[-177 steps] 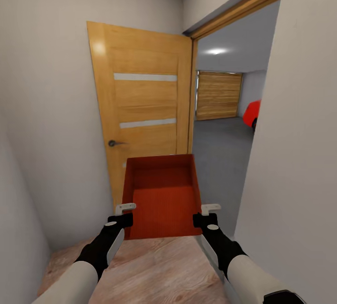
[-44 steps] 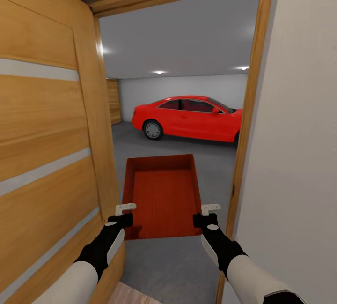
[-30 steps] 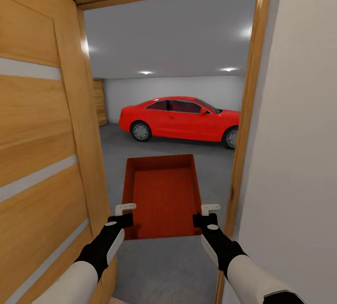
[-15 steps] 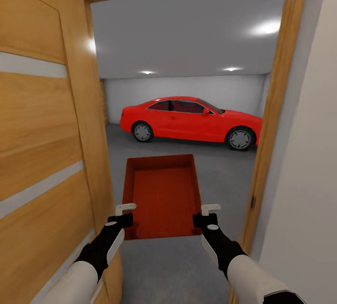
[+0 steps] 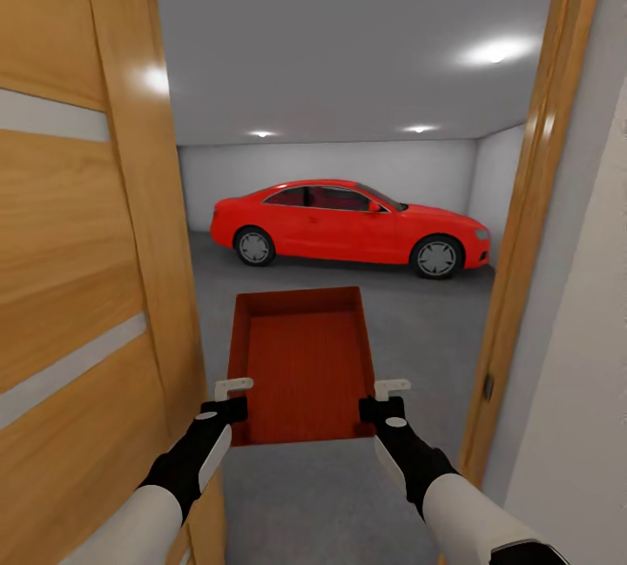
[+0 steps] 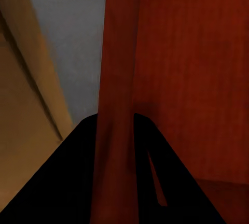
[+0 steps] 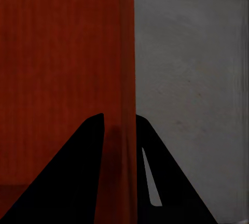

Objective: Move the two storage containers from the living room to the garage. In the garage, place one container on the floor and stack the other container on top of it (either order is fine).

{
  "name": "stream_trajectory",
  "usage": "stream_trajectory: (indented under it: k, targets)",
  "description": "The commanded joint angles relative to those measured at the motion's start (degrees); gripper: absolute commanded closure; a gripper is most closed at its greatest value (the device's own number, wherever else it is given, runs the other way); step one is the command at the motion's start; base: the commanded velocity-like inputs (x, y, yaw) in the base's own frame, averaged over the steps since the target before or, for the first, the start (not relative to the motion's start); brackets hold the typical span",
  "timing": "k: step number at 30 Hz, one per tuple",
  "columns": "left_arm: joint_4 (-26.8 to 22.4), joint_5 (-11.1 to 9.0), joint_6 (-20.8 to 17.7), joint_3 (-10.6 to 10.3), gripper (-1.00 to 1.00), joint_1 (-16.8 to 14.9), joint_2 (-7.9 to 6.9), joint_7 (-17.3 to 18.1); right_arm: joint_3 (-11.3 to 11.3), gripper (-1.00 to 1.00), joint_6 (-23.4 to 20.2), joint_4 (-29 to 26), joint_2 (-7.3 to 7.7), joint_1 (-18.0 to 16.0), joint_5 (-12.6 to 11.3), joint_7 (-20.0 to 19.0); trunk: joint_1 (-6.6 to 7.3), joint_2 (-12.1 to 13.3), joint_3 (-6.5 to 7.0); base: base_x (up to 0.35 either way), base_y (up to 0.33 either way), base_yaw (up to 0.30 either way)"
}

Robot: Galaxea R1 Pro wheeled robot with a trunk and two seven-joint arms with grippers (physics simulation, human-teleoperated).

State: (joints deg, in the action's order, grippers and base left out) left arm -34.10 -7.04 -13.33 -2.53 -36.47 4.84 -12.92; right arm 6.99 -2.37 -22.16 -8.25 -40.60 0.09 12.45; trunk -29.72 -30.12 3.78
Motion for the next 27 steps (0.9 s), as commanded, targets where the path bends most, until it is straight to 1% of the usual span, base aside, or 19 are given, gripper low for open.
stream_trajectory:
  k: [1, 19, 22, 27]
  targets:
    - [-1.8, 0.4, 0.3, 0.6, 1.00, 0.0, -0.09, -0.5, -0.7, 1.00, -0.3, 0.1, 0.33, 0.0, -0.1, 0.7, -0.03, 0.0, -0.02, 0.113, 0.099, -0.233]
    - [-1.8, 0.4, 0.3, 0.6, 1.00, 0.0, -0.09, -0.5, -0.7, 1.00, -0.3, 0.1, 0.34, 0.0, -0.1, 0.7, -0.03, 0.0, 0.46, 0.111, 0.097, -0.237]
    - [-1.8, 0.4, 0.3, 0.6, 1.00, 0.0, -0.09, -0.5, -0.7, 1.00, -0.3, 0.1, 0.34, 0.0, -0.1, 0.6, -0.03, 0.0, 0.51, 0.087, 0.057, -0.142]
    - [-1.9, 0.4, 0.3, 0.6, 1.00, 0.0, -0.08, -0.5, -0.7, 1.00, -0.2, 0.1, 0.37, 0.0, -0.1, 0.6, -0.03, 0.0, 0.53, 0.017, 0.010, -0.025]
